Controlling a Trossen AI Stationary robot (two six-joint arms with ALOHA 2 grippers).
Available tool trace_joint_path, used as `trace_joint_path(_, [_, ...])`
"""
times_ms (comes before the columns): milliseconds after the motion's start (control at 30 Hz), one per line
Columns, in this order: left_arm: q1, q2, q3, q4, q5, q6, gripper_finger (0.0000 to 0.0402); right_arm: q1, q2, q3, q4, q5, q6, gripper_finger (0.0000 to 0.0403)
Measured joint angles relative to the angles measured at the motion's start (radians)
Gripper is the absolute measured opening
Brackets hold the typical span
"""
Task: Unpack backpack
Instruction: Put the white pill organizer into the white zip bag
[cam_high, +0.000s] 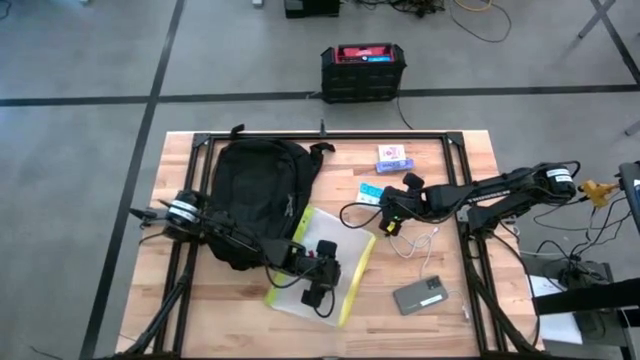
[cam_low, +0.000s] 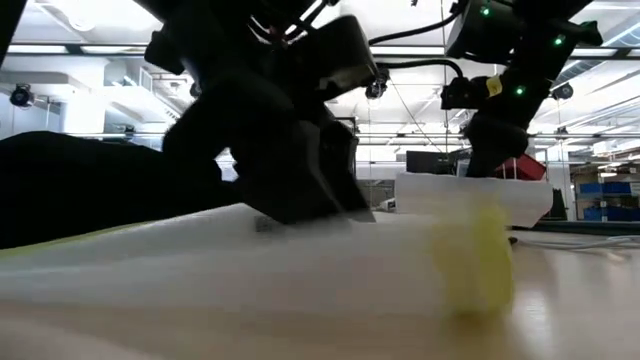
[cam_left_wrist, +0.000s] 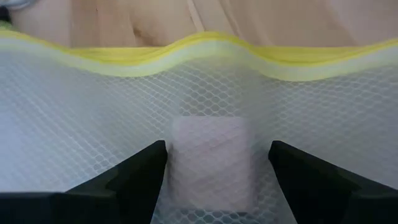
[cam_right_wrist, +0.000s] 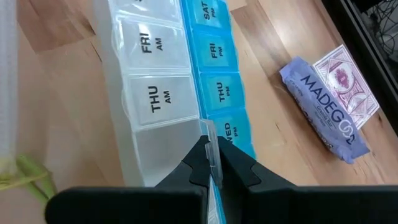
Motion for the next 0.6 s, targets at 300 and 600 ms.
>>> trace_joint_path(300, [-0.001,-0.002,0.018,-0.006,0.001,-0.002,0.0177,0.000,0.000,0.000,0.010,-0.002,-0.007,0.0000])
trace_joint_path(600, [-0.007,-0.025,0.034,-0.029,-0.002,-0.001,0.0176,0.055,-0.008,0.000,0.003,-0.026,-0.026,0.0000])
